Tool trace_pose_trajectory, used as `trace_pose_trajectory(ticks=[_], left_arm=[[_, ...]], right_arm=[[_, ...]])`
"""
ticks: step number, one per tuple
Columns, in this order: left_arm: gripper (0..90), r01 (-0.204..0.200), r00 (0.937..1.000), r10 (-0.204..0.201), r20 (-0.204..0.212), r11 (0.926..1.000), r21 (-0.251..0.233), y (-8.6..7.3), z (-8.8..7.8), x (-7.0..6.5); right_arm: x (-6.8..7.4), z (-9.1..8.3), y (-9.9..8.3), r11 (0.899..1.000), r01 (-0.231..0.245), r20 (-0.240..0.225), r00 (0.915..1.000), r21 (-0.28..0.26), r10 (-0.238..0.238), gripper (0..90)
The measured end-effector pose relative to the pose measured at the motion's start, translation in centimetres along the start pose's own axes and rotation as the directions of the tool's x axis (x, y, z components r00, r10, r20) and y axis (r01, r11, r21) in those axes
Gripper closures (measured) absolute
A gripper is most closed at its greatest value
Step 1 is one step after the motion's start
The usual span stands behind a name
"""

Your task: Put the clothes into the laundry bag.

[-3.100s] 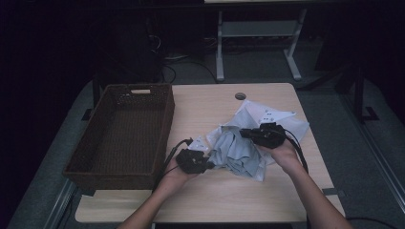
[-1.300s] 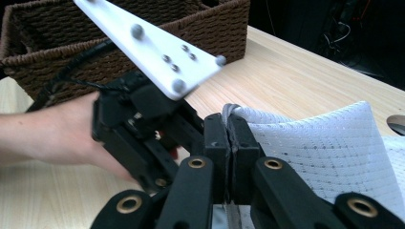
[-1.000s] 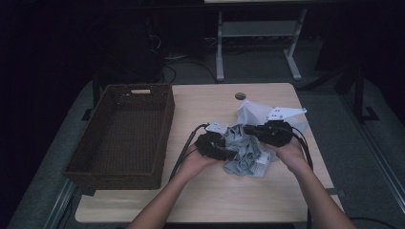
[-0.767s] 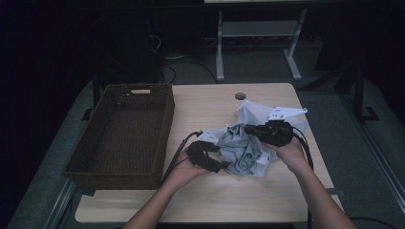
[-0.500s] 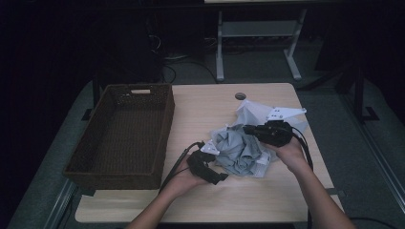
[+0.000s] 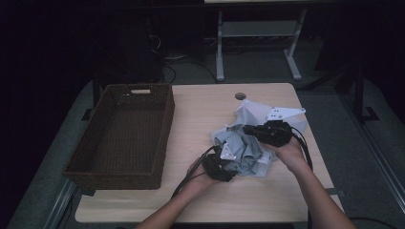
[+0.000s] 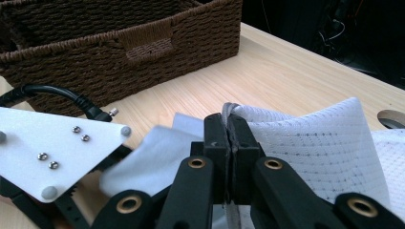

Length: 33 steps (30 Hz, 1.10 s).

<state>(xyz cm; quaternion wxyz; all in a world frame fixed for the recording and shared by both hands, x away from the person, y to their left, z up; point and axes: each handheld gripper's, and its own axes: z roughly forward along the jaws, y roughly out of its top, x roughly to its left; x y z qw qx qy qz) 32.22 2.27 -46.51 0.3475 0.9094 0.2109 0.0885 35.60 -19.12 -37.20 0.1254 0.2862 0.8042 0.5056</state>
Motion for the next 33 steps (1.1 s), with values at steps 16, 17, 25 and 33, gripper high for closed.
trace_pose_trajectory(ticks=[16,17,25,33], left_arm=[[80.0,0.155,0.9876,-0.156,0.020,0.9460,-0.285,2.2,-5.9,3.0],[80.0,0.155,0.9873,-0.158,0.014,0.9456,-0.286,2.4,-5.8,3.1],[79.8,0.181,0.9822,-0.188,-0.004,0.9504,-0.253,4.8,-2.0,2.9],[78.6,0.215,0.9764,-0.213,0.035,0.9399,-0.265,5.0,0.8,2.6]], right_arm=[[0.3,0.0,0.2,1.000,0.007,-0.015,0.9999,-0.001,-0.007,87.6],[0.4,0.0,0.3,1.000,0.001,-0.024,0.9997,-0.007,-0.001,87.6],[1.4,-0.1,1.1,0.999,-0.006,-0.072,0.9974,-0.036,0.003,87.7],[1.0,-0.8,1.1,0.998,-0.017,-0.071,0.9974,-0.052,0.014,87.6]])
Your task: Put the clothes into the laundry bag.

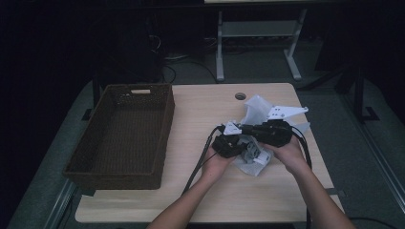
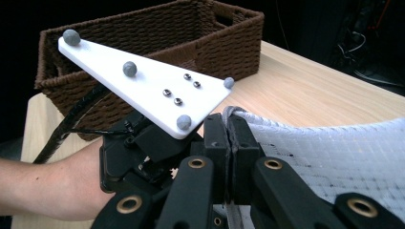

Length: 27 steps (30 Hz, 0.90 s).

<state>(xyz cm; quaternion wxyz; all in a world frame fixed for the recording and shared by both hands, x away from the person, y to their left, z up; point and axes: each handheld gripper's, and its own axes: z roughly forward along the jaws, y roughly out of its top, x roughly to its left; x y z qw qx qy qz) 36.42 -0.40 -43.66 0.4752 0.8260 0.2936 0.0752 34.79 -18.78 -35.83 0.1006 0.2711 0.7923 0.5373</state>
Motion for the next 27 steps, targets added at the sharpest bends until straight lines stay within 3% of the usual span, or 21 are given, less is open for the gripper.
trace_pose_trajectory(ticks=[5,9,12,16,18,22,27], left_arm=[[70.6,-0.007,0.9987,0.006,0.050,0.9997,0.021,0.0,-0.6,0.3],[60.9,-0.031,0.9971,0.028,0.071,0.9985,0.045,-0.1,-2.1,0.4],[52.6,-0.044,0.9932,0.037,0.110,0.9967,0.067,0.0,-3.6,0.2],[45.5,-0.076,0.9902,0.067,0.122,0.9951,0.064,-0.1,-6.7,0.0],[44.3,-0.084,0.9912,0.078,0.107,0.9949,0.055,-0.3,-8.4,0.3],[46.2,-0.078,0.9963,0.077,0.037,0.9967,0.023,-0.7,-11.3,1.7],[48.6,-0.042,0.9984,0.042,-0.037,0.9991,-0.001,-0.4,-12.5,3.7]], right_arm=[[-0.2,-0.2,-0.1,1.000,-0.002,0.007,1.0000,0.000,0.002,87.6],[-0.1,-0.2,-0.1,1.000,0.002,0.008,1.0000,0.007,-0.002,87.6],[0.1,-0.4,-0.2,1.000,0.005,0.007,1.0000,0.010,-0.005,87.6],[0.2,-0.8,-0.2,1.000,0.010,0.007,0.9999,0.013,-0.010,87.6],[0.2,-0.8,-0.3,1.000,0.010,0.006,0.9999,0.016,-0.011,87.6],[0.4,-1.1,-0.4,1.000,0.013,0.010,0.9999,0.024,-0.014,87.6],[0.7,-1.6,-0.5,0.999,0.025,0.015,0.9996,0.036,-0.026,87.6]])
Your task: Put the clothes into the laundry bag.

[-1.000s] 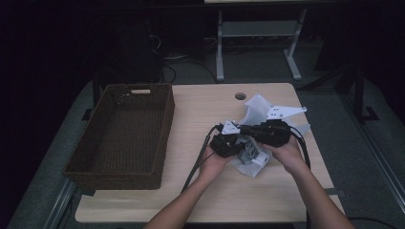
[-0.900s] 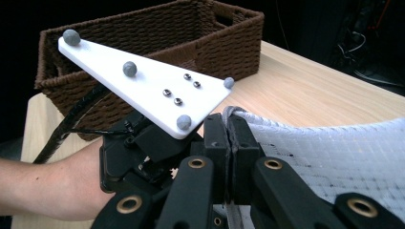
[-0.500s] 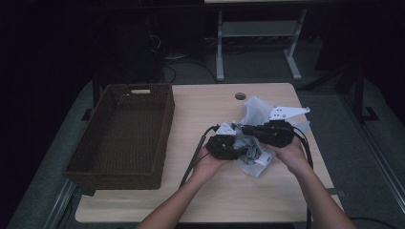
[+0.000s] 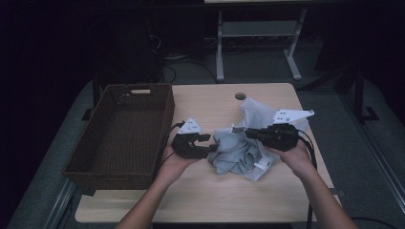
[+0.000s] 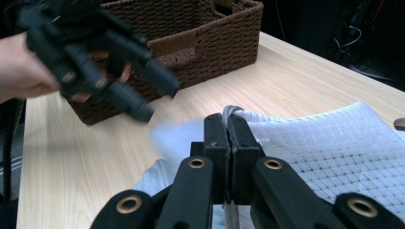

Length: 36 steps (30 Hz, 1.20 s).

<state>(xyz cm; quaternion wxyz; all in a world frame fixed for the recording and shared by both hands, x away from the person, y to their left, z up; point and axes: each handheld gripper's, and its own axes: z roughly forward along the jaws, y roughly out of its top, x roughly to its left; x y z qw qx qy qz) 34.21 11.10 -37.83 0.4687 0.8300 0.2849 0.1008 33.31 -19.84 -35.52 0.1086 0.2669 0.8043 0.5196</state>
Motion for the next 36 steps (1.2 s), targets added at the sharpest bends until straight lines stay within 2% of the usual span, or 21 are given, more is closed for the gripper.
trace_pose_trajectory(ticks=[4,7,9,12,14,16,18,21,23,25,30,33,36], left_arm=[[49.2,-0.006,0.9988,0.006,-0.049,1.0000,0.006,0.8,0.7,1.3],[46.3,-0.010,0.9979,0.012,-0.064,0.9996,0.027,1.4,2.4,2.3],[40.1,-0.008,0.9974,0.011,-0.071,0.9988,0.049,1.5,3.8,3.0],[36.5,-0.008,0.9982,0.013,-0.058,0.9955,0.094,1.6,6.0,3.8],[37.1,-0.023,0.9987,0.028,-0.043,0.9924,0.121,1.7,7.3,4.2],[37.1,-0.026,0.9990,0.031,-0.034,0.9918,0.125,1.8,8.3,4.5],[37.3,-0.029,0.9995,0.031,-0.008,0.9910,0.131,1.9,9.2,4.7],[38.5,-0.058,0.9982,0.056,0.019,0.9860,0.156,1.8,10.2,4.7],[42.5,-0.066,0.9976,0.062,0.030,0.9832,0.170,1.7,10.7,4.7],[50.7,-0.070,0.9972,0.064,0.039,0.9805,0.184,1.5,11.1,4.8],[78.2,-0.063,0.9976,0.056,0.042,0.9724,0.224,1.2,11.1,5.1],[86.7,-0.023,0.9992,0.015,0.036,0.9746,0.223,1.1,10.5,5.2],[87.8,0.018,0.9990,-0.027,0.035,0.9728,0.231,0.7,9.9,5.2]], right_arm=[[0.0,-0.7,-0.3,1.000,0.002,0.005,1.0000,0.000,-0.002,87.5],[-0.4,-0.7,-0.4,1.000,-0.011,0.005,0.9999,-0.006,0.011,87.3],[-0.4,-0.6,-0.5,1.000,-0.014,0.006,0.9999,-0.003,0.014,87.3],[-0.4,-0.5,-0.6,1.000,-0.012,0.006,0.9999,-0.001,0.012,87.3],[-0.5,-0.5,-0.6,1.000,-0.014,0.005,0.9999,-0.002,0.014,87.3],[-0.6,-0.4,-0.6,1.000,-0.014,0.005,0.9999,-0.003,0.014,87.3],[-0.7,-0.4,-0.6,1.000,-0.017,0.005,0.9998,-0.003,0.017,87.3],[-0.8,-0.4,-0.7,1.000,-0.017,0.007,0.9998,-0.003,0.017,87.3],[-0.9,-0.4,-0.8,1.000,-0.020,0.009,0.9997,-0.002,0.020,87.3],[-1.0,-0.4,-0.8,1.000,-0.024,0.010,0.9997,-0.003,0.024,87.3],[-1.2,-0.3,-1.0,1.000,-0.026,0.015,0.9995,-0.001,0.026,87.3],[-1.3,-0.2,-1.1,1.000,-0.031,0.018,0.9994,0.001,0.031,87.1],[-1.3,0.0,-1.2,0.999,-0.032,0.023,0.9992,0.007,0.032,86.3]])
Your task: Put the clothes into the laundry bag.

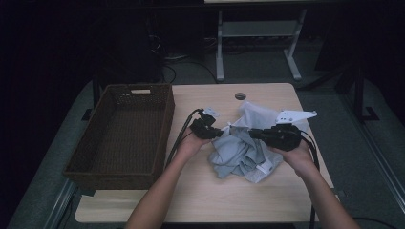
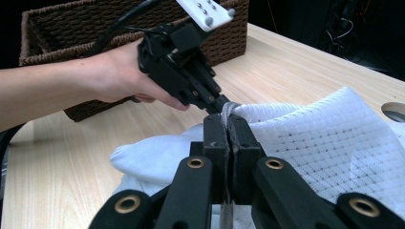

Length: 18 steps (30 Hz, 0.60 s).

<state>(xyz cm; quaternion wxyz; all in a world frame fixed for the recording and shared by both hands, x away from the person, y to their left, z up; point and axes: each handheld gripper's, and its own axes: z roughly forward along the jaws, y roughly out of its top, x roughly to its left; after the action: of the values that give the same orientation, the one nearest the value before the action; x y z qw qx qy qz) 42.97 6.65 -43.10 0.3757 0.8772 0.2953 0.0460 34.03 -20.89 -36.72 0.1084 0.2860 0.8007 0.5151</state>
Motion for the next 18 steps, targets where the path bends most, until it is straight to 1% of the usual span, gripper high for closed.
trace_pose_trajectory(ticks=[3,6,9,11,13,14,17,18], left_arm=[[88.0,0.043,0.9990,-0.043,0.014,0.9991,0.003,-0.9,-0.5,-0.4],[88.1,0.074,0.9969,-0.074,0.027,0.9972,0.002,-1.9,-1.2,-0.8],[88.2,0.083,0.9960,-0.083,0.031,0.9965,-0.002,-2.7,-2.0,-1.4],[88.1,0.087,0.9955,-0.087,0.038,0.9962,-0.007,-3.2,-2.6,-1.8],[88.1,0.082,0.9958,-0.081,0.041,0.9966,-0.007,-3.5,-3.1,-2.1],[88.1,0.082,0.9957,-0.081,0.043,0.9966,-0.007,-3.7,-3.3,-2.4],[88.1,0.069,0.9965,-0.068,0.048,0.9976,-0.003,-4.2,-4.0,-2.9],[88.1,0.069,0.9964,-0.068,0.051,0.9976,-0.004,-4.4,-4.2,-3.1]], right_arm=[[0.0,0.1,-0.1,1.000,-0.002,0.010,0.9999,0.000,0.002,81.2],[-0.1,0.1,-0.2,1.000,-0.007,0.023,0.9997,-0.003,0.007,76.2],[-0.2,-0.2,-0.2,1.000,-0.019,0.030,0.9993,-0.008,0.019,66.7],[-0.1,-0.3,-0.1,1.000,-0.026,0.025,0.9993,-0.005,0.026,59.9],[0.0,-0.4,0.0,0.999,-0.035,0.016,0.9993,0.008,0.035,56.4],[0.2,-0.4,0.1,0.999,-0.032,0.015,0.9994,0.014,0.032,54.9],[1.0,-0.3,0.2,0.999,-0.017,0.001,0.9999,0.038,0.017,52.6],[1.3,-0.3,0.1,0.999,0.000,0.004,1.0000,0.046,0.000,51.9]])
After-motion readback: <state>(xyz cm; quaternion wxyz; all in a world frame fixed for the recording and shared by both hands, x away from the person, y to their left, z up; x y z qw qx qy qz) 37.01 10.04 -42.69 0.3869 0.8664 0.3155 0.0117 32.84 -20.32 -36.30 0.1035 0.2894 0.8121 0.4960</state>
